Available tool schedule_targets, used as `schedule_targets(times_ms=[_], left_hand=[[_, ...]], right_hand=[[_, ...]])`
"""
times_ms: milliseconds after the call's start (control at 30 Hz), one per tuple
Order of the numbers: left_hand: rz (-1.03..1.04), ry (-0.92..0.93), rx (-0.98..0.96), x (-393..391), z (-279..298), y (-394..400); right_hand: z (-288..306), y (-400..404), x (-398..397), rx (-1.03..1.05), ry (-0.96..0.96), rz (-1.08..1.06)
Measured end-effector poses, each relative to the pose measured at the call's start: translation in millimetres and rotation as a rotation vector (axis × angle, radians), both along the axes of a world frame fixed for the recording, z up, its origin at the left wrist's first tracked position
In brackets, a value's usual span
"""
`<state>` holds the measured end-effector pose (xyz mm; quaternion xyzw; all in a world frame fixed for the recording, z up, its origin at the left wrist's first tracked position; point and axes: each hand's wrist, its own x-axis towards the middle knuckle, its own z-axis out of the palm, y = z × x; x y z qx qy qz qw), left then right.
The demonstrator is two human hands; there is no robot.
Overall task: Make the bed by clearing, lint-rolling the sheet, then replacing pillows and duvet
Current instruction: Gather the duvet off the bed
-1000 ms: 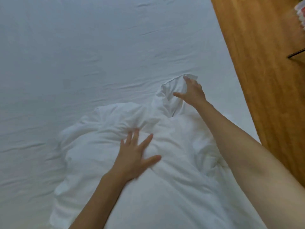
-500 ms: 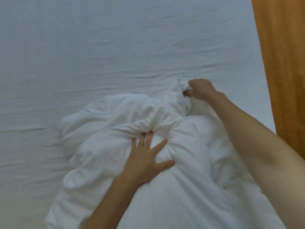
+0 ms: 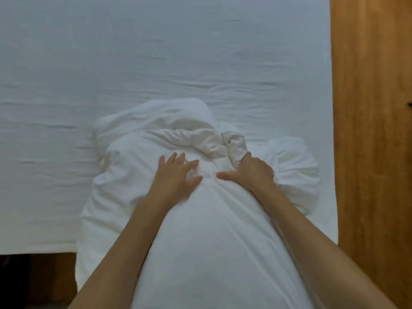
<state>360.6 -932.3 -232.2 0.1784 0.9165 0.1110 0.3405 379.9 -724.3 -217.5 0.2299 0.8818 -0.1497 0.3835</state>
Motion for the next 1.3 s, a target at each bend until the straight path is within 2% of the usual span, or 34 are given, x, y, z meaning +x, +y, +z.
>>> schedule_targets(times_ms=[67,133,200,267,333,433,500,567,667,767,967,1167,1300], left_hand=[[0.255,0.163,0.126,30,36,-41],[0.469,0.249,0.06,75,70,-96],[0.784,0.094,-0.04,129,97,-144],[1.2,-0.213,0.076,175,114,-165],[1.358,-0.394,0.23,212,120,-162],[1.347,-0.493,0.338,246,120,-144],[1.384,-0.497,0.321,262,115,-134],[1.44,-0.498,0.388,269,102,-124],[1.433,-0.321,0.604,260,75,-86],[1.423,-0.092,0.679,236,72,-37],[1.548,-0.004,0.768,267,120,-4],[1.529,0.033,0.818,311,169,8],[1.452,0.074,0.855,332,207,24]], right_hand=[[-6,0,-4,0.025,-0.034,0.065],[-12,0,-9,0.014,-0.034,0.094],[-15,0,-13,-0.008,-0.026,0.075],[-18,5,-12,-0.048,-0.03,0.013],[-20,10,-10,-0.106,-0.025,-0.053],[-15,10,-8,-0.161,-0.001,-0.087],[-9,7,-6,-0.179,0.019,-0.082],[-3,3,-1,-0.179,0.041,-0.086],[8,-5,12,-0.23,0.116,-0.114],[28,-9,37,-0.282,0.132,-0.172],[80,4,94,-0.418,0.202,-0.378],[155,4,158,-0.574,0.248,-0.559],[208,20,202,-0.678,0.357,-0.665]])
